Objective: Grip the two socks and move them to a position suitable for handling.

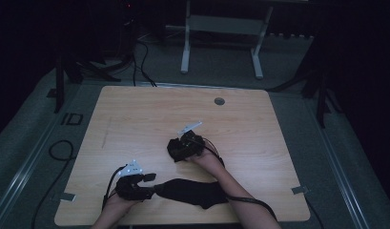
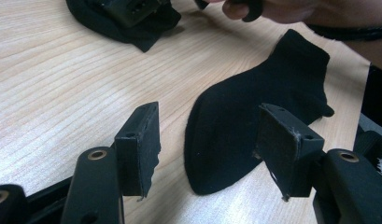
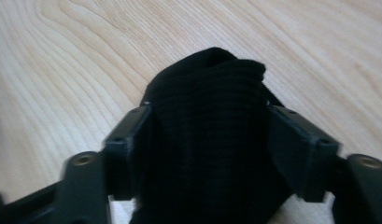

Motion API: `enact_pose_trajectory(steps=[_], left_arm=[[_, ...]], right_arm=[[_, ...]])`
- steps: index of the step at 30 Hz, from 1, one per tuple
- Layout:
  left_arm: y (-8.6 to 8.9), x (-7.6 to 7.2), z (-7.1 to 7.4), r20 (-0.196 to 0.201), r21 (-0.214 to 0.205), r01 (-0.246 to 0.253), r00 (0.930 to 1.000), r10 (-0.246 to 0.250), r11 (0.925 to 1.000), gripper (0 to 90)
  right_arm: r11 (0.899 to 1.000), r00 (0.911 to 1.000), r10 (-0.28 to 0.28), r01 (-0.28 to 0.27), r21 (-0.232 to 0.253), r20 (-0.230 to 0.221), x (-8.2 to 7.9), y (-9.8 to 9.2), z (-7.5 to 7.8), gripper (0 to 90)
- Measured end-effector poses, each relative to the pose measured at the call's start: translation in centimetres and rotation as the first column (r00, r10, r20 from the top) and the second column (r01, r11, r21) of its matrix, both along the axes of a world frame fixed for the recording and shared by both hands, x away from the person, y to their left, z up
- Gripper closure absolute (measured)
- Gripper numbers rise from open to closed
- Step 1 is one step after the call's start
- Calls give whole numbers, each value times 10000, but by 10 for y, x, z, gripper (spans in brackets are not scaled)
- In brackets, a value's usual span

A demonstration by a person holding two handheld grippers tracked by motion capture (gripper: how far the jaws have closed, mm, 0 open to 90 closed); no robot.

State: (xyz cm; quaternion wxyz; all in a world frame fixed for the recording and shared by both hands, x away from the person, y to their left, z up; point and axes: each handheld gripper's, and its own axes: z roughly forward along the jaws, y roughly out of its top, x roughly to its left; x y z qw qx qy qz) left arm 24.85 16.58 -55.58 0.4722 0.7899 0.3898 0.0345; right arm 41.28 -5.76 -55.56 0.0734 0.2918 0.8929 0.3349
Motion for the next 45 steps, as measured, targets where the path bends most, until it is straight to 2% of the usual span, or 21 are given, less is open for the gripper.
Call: enact_pose_trajectory(steps=[4,5,7,12,15,19,21,23,29,31,33,34,36,40,42,44,45], left_arm=[[1,1,0,-34,-34,-31,10000,30,10000,403],[1,1,0,-41,-15,-16,10000,16,10000,403],[1,0,-1,-42,9,-10,10000,10,10000,403],[2,2,-1,-63,23,-77,10000,77,10000,403],[3,3,-1,-91,-59,-174,9998,173,9998,403],[3,6,-2,-73,67,-284,9996,284,9996,403],[3,8,-2,-95,7,-312,9995,312,9995,403],[3,12,2,-17,-16,-383,9993,383,9993,403],[1,25,16,186,-411,-422,9989,430,9983,402],[-2,30,19,267,-562,-189,9994,204,9982,402],[-9,34,22,328,-811,244,9992,-218,9964,402],[-13,36,23,432,-809,481,9981,-447,9956,402],[-23,38,26,557,-733,887,9948,-847,9934,402],[-43,43,29,696,-465,1384,9884,-1351,9893,402],[-51,47,29,646,-487,1666,9845,-1633,9848,403],[-54,48,29,658,-446,1722,9834,-1691,9840,404],[-62,52,29,628,-364,1953,9792,-1928,9801,404]], right_arm=[[9998,9999,158,-158,131,34,-3,-2,0,673],[9996,9998,219,-218,183,-3,-4,-1,0,695],[9996,9995,267,-269,100,193,-7,1,0,729],[9997,9998,214,-215,116,36,-5,1,3,768],[9989,9992,387,-386,249,-32,-8,-1,10,774],[9961,9977,594,-614,636,320,-15,-9,30,775],[9923,9969,674,-712,1012,406,-19,-16,43,774],[9895,9957,785,-839,1173,497,-24,-21,52,775],[9730,9900,1287,-1373,1854,577,-50,-43,75,773],[9699,9880,1419,-1511,1910,613,-59,-50,78,773],[9676,9861,1533,-1630,1930,644,-67,-58,77,772],[9677,9854,1590,-1678,1881,614,-70,-61,76,772],[9671,9860,1574,-1652,1937,552,-76,-70,73,771],[9656,9852,1635,-1705,1961,514,-87,-83,68,771],[9648,9854,1626,-1696,2012,510,-91,-87,67,770],[9642,9850,1653,-1720,2020,497,-92,-88,67,770],[9649,9852,1641,-1706,1995,492,-92,-90,67,770]])
